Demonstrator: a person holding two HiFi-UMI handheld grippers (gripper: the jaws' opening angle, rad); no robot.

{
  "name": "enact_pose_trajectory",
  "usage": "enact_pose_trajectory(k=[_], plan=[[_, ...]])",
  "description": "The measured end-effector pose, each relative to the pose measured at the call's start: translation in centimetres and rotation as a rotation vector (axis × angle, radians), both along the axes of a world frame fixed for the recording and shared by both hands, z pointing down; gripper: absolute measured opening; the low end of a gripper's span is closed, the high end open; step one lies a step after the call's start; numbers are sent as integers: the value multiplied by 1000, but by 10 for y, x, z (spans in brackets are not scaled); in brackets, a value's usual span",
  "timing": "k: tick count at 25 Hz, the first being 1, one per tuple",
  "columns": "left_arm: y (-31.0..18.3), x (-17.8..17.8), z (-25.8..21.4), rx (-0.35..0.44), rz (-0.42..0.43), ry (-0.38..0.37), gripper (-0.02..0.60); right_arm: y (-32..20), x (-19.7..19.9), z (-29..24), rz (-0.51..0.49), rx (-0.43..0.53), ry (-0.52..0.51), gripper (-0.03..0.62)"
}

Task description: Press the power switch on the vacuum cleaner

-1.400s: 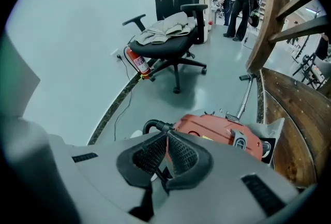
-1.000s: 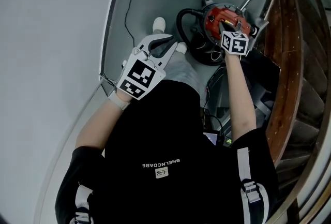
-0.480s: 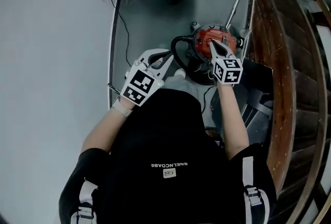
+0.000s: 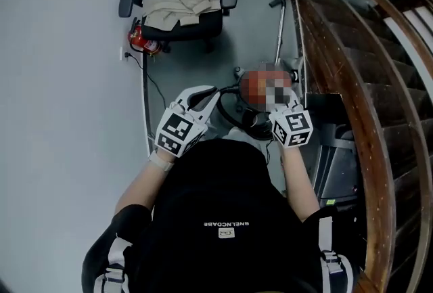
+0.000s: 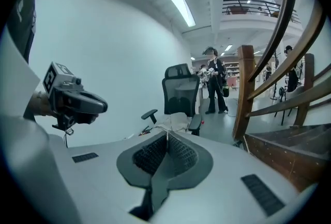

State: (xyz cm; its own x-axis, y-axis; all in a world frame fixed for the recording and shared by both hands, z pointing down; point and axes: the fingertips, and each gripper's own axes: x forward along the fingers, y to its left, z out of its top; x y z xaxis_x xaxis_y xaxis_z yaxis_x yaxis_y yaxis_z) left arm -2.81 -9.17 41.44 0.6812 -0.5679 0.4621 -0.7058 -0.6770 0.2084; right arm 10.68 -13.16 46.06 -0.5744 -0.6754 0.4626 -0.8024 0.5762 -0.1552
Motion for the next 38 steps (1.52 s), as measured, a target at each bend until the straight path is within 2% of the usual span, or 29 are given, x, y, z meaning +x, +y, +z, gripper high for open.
enact_pose_trajectory(k=[9,18,25,32,38], plan=[[-11,38,-54,79,105,43,29,36,32,-108,86,184,-111,29],[-12,70,-84,115,136,89,29,65,66,-162,125,312,-160,29],[-11,90,-109,162,165,120,29,79,81,-175,132,346,-195,29],[-8,99,-116,170,170,123,29,85,98,-179,167,363,-211,29],[-8,108,-115,168,179,115,29,86,107,-170,195,330,-223,29]])
